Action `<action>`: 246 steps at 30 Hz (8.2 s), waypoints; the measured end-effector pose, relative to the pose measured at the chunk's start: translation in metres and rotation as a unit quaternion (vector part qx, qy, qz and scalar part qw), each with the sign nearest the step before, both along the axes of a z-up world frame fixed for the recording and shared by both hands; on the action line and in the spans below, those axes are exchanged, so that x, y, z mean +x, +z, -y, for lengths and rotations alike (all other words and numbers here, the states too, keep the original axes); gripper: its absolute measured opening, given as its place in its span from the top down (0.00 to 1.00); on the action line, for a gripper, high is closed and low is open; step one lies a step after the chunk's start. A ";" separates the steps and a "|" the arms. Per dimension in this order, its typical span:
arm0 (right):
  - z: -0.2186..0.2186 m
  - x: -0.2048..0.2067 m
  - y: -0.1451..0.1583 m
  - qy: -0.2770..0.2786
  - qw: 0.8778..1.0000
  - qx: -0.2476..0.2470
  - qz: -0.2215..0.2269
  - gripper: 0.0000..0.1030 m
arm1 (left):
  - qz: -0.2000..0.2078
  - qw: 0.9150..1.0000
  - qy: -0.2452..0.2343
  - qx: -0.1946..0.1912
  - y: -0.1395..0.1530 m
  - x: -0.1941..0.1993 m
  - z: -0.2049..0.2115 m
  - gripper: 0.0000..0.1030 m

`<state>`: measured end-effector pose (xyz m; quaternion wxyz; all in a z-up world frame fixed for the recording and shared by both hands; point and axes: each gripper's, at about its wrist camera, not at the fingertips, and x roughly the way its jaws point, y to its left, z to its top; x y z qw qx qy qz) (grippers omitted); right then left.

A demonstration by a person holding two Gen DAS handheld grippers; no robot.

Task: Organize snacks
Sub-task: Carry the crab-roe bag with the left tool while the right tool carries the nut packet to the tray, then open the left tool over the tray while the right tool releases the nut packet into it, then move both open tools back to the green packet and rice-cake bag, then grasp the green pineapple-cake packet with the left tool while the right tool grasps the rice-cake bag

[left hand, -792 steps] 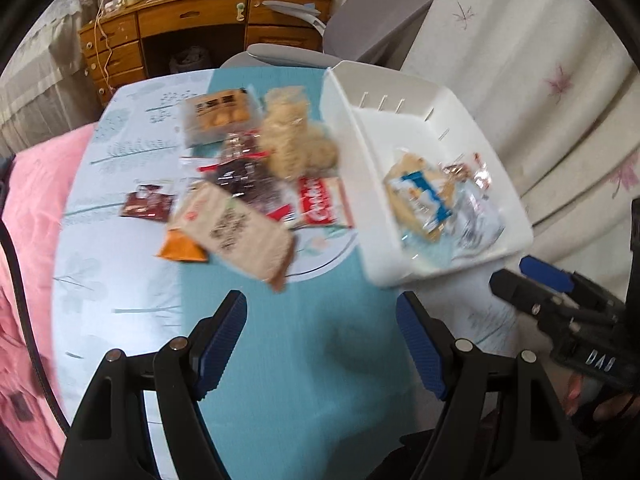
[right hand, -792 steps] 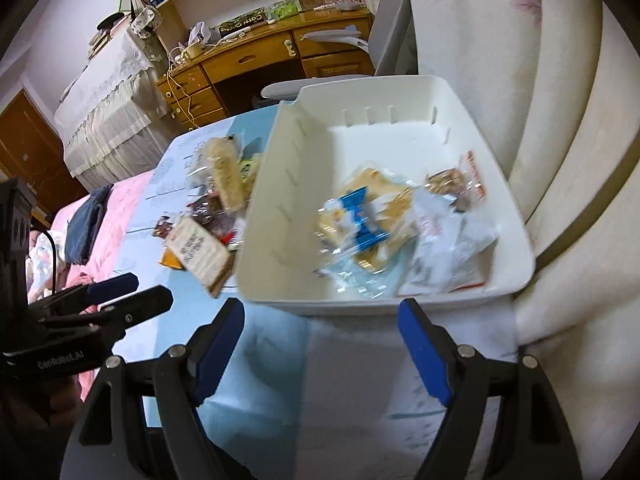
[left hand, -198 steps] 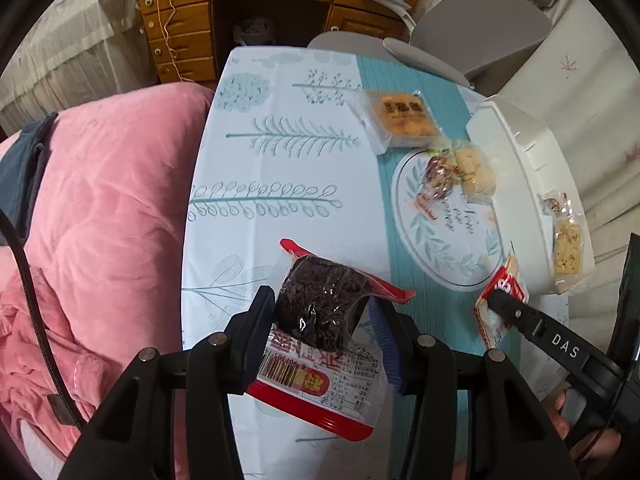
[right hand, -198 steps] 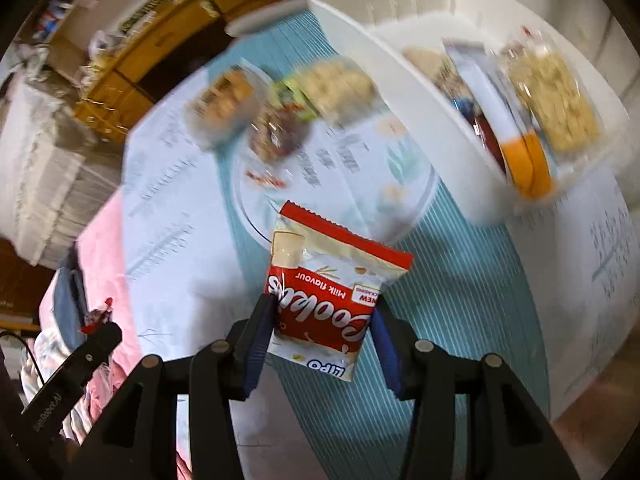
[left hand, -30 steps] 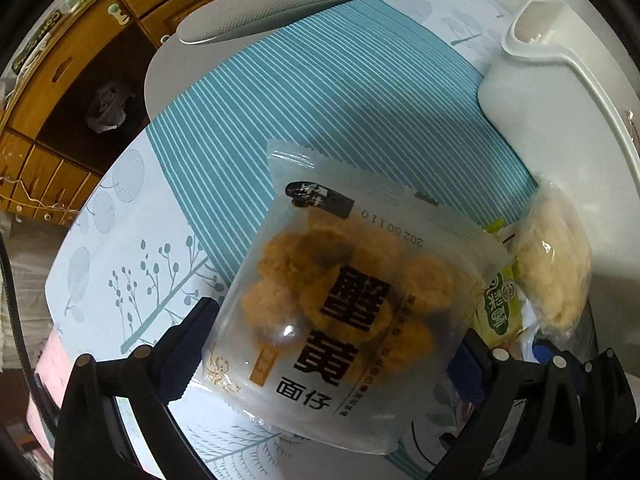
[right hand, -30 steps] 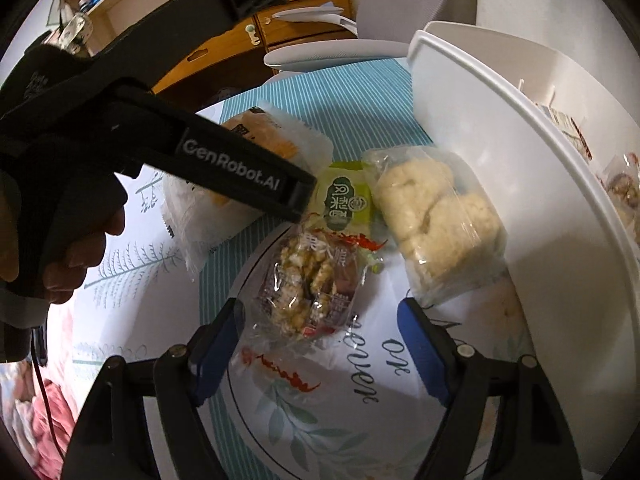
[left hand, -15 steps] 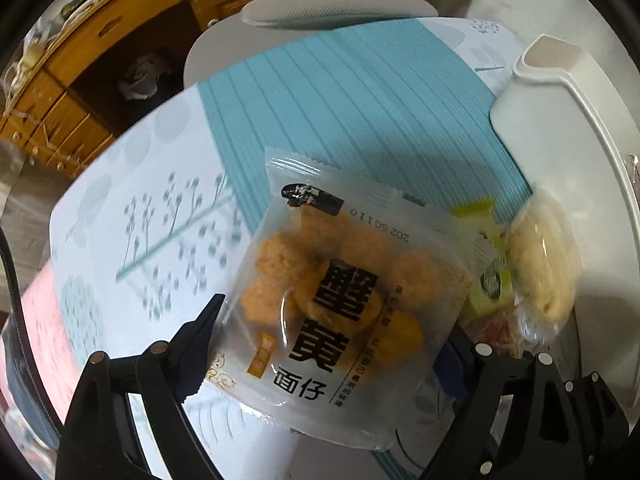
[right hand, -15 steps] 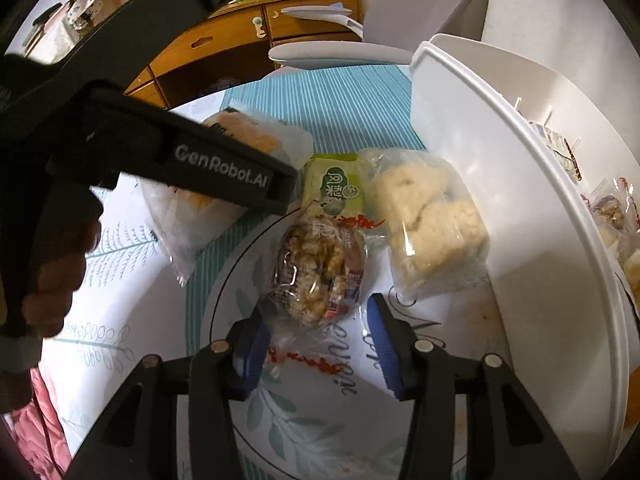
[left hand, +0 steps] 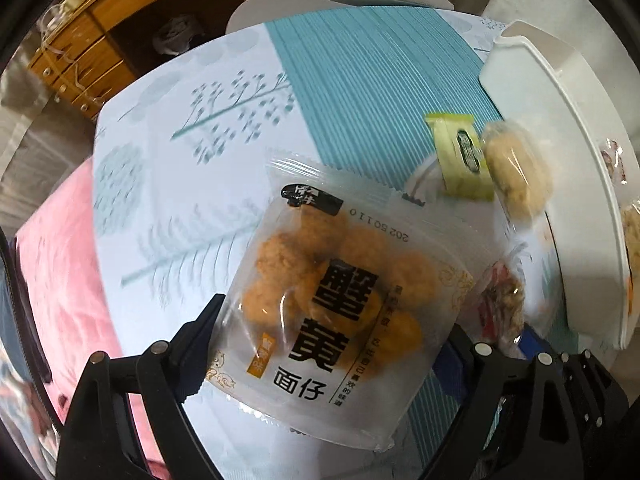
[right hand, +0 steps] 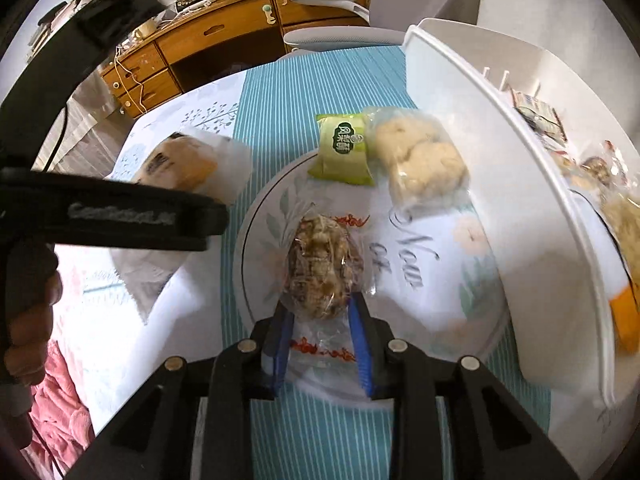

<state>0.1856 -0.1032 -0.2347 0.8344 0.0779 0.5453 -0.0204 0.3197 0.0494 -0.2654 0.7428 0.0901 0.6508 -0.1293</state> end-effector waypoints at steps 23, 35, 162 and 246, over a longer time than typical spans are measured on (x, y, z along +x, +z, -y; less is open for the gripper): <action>0.030 -0.093 0.083 0.016 0.999 -0.010 0.044 0.73 | 0.004 0.996 0.058 -0.061 0.072 -0.150 0.005 0.13; 0.076 -0.110 0.126 0.107 0.991 -0.007 0.085 0.73 | 0.042 0.984 0.112 -0.133 0.106 -0.188 0.046 0.13; 0.076 -0.005 0.062 -0.168 0.960 0.206 -0.089 0.43 | 0.091 0.990 -0.027 -0.105 0.045 -0.033 -0.001 0.11; 0.075 0.159 -0.044 -0.404 0.889 0.114 -0.182 0.31 | 0.132 0.971 -0.157 -0.120 -0.019 0.039 0.032 0.46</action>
